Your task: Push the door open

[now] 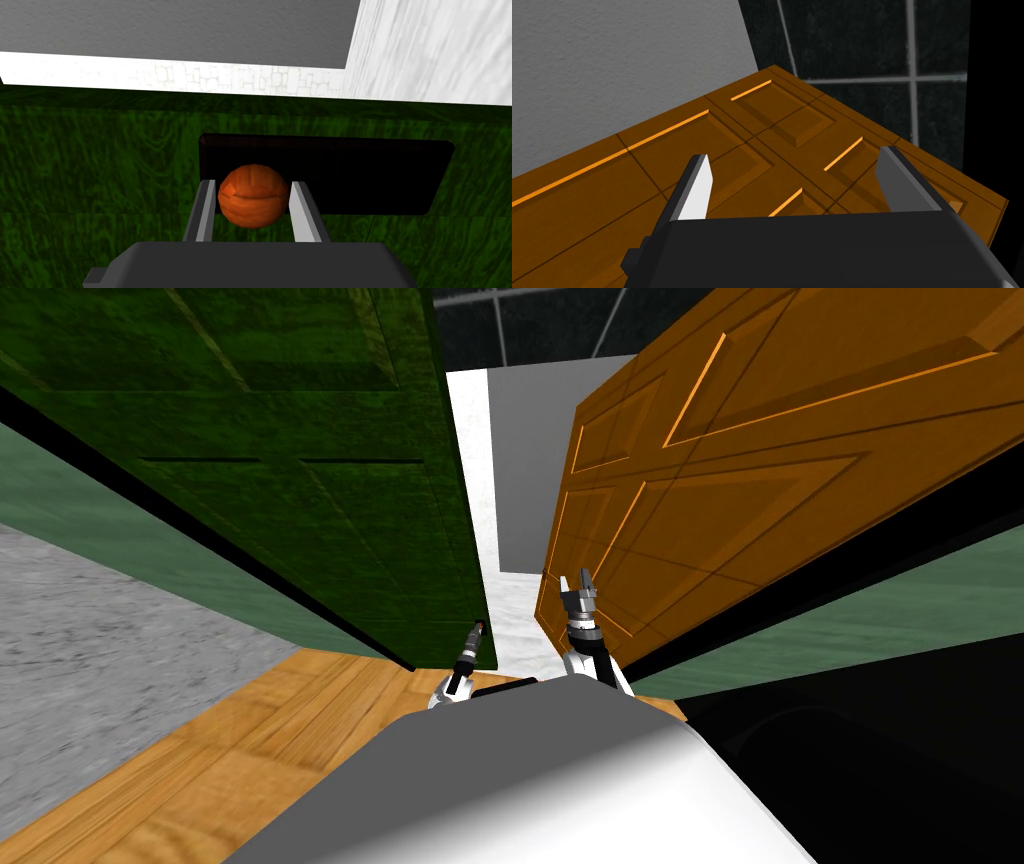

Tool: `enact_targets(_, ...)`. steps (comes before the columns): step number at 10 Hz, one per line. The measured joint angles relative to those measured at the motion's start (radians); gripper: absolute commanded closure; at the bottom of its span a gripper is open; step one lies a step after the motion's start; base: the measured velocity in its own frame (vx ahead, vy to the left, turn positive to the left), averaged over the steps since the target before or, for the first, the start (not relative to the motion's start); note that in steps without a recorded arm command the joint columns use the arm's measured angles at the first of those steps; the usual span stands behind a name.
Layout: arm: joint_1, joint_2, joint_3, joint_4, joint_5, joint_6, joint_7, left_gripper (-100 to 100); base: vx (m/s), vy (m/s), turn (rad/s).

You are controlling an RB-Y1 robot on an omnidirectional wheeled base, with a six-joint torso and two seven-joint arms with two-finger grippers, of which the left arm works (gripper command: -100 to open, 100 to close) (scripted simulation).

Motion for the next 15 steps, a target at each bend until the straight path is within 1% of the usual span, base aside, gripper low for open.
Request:
enact_targets(1,0.0,0.0,0.0,0.0,0.0,0.0,0.0,100,0.108,-0.02,0.032)
enact_targets(2,-0.004,0.003,0.004,0.016,0.002,-0.001,-0.003,100,0.159,-0.052,0.057)
enact_targets(3,-0.023,0.003,0.014,0.056,0.008,-0.016,-0.012,100,0.123,-0.056,0.028)
enact_targets(4,-0.001,0.009,0.013,0.018,0.007,-0.003,-0.014,100,0.147,-0.082,0.05)
enact_targets(5,-0.002,0.013,0.022,0.016,0.011,-0.001,-0.02,100,0.164,-0.082,0.073)
enact_targets(6,0.003,0.017,0.028,0.007,0.013,0.001,-0.027,100,0.173,-0.043,0.083)
enact_targets(7,-0.003,0.026,0.037,0.012,0.018,-0.001,-0.03,100,0.191,-0.007,0.147)
enact_targets(8,-0.008,0.036,0.054,0.021,0.026,-0.01,-0.037,-100,-0.027,-0.033,0.102)
enact_targets(11,-0.009,0.036,0.057,0.015,0.031,-0.002,-0.035,-100,-0.213,-0.059,0.038)
enact_targets(13,-0.01,0.03,0.06,0.01,0.036,0.004,-0.033,-100,-0.241,-0.045,0.055)
enact_targets(15,-0.006,0.018,0.062,-0.002,0.04,0.014,-0.031,-100,-0.168,-0.055,0.043)
